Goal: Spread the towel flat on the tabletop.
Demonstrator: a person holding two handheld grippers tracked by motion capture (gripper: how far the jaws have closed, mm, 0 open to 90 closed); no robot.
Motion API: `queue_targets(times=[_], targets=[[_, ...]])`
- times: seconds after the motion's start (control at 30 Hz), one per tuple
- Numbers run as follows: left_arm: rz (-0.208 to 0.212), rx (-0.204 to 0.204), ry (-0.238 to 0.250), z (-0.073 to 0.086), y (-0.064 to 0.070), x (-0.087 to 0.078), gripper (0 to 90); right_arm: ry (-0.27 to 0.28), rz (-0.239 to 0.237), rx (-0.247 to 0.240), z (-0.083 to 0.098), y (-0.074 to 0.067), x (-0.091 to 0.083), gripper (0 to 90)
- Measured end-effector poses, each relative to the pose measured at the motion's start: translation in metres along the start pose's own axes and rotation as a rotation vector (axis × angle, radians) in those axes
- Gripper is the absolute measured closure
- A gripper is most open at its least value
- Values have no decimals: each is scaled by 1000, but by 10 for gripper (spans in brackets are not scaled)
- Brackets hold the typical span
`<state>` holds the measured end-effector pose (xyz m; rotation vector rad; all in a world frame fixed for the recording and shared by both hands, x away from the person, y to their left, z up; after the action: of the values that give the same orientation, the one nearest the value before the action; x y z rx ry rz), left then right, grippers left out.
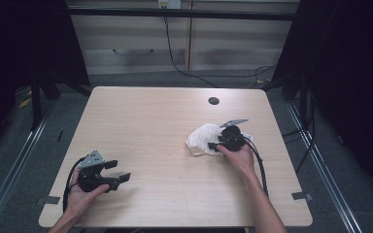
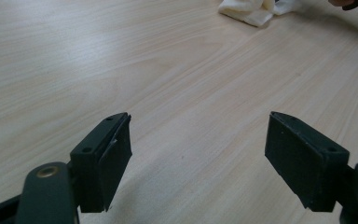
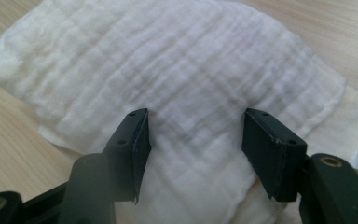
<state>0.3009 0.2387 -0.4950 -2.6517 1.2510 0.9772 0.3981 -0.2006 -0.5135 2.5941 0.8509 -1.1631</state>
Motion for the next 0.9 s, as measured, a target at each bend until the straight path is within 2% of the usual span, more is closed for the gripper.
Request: queue_targets(times=[0.07,0.23,0.27,0.3,0.4,0.57,0.9], targets=[[-4,-1,4,0,0,0,226,-4,3,1,1,-1,0,447],[-7,3,1,0,0,1,230,-38,46,-39,1,-6,-2,595],[-7,5,0,0,0,1,231,-45,47,-37,2,-9,-4,655],[-5,6,-1,0,0,1,231,-45,47,-37,2,-9,-4,655],[-6,6,-4,0,1,2,231,-21,16,-34,6,-13,-5,739],[-7,3,-4,0,-1,1,230,-15,-20,-34,10,-18,-8,781],[-13,5,-10,0,-1,2,241,0,-94,-70,17,-45,-10,792]])
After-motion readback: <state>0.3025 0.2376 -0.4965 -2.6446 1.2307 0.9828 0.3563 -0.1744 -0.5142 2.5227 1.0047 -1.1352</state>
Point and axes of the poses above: each handheld gripper's, and its own axes: x roughly forward along the jaws, z roughly out of its underside, y roughly to its right, the point moved 2 cm from there along x, roughly forward along the jaws, and after that the axes turned 3 degrees about -x, right-handed, at the moved point
